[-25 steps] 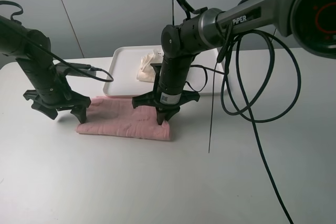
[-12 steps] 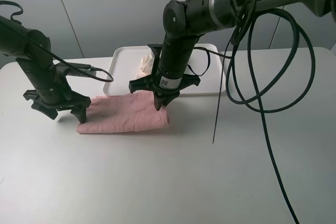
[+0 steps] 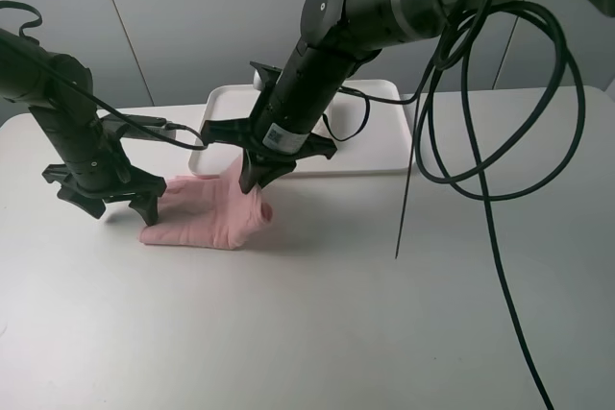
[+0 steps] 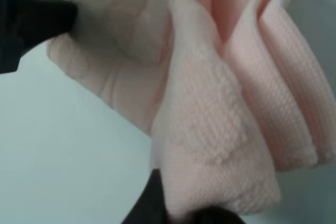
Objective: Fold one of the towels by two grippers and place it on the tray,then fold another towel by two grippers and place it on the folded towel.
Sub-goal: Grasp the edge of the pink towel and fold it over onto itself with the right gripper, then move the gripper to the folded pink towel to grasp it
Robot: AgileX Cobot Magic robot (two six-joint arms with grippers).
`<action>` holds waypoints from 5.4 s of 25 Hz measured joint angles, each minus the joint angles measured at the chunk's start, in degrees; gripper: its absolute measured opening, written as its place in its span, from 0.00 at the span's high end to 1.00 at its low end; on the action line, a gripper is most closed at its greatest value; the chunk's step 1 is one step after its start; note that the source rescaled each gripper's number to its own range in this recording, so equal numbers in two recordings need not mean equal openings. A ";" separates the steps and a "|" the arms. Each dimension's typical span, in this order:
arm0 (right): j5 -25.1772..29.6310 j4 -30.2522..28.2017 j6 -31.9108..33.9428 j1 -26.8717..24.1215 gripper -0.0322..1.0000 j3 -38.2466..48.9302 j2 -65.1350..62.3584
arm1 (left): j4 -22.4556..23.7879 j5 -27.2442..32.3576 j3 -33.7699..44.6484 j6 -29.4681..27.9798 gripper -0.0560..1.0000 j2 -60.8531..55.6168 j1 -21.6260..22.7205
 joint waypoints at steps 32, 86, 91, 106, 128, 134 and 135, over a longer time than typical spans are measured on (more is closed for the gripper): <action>-7.83 44.59 -29.30 0.00 0.93 0.22 11.88 | -0.11 0.46 0.00 -0.32 0.00 0.00 0.00; -7.83 43.45 -31.80 -0.33 0.39 0.27 12.13 | -8.82 23.22 -24.63 11.26 0.00 0.44 0.00; -8.26 40.29 -29.30 -0.33 0.33 0.27 12.13 | -8.87 23.43 -24.63 11.41 0.00 0.44 0.00; -6.57 25.60 -18.99 -4.27 0.33 0.27 7.09 | -10.14 23.11 -24.63 11.61 0.00 0.44 2.26; -8.38 31.26 -23.81 -3.27 0.33 0.36 11.71 | -10.87 21.99 -24.63 11.86 0.00 0.44 2.26; -9.97 32.36 -24.77 -2.25 0.33 0.36 11.71 | -13.74 21.99 -24.63 13.37 0.00 0.44 2.26; -10.30 32.36 -24.85 -2.25 0.33 0.36 11.71 | -14.21 21.99 -24.63 13.60 0.00 0.44 2.26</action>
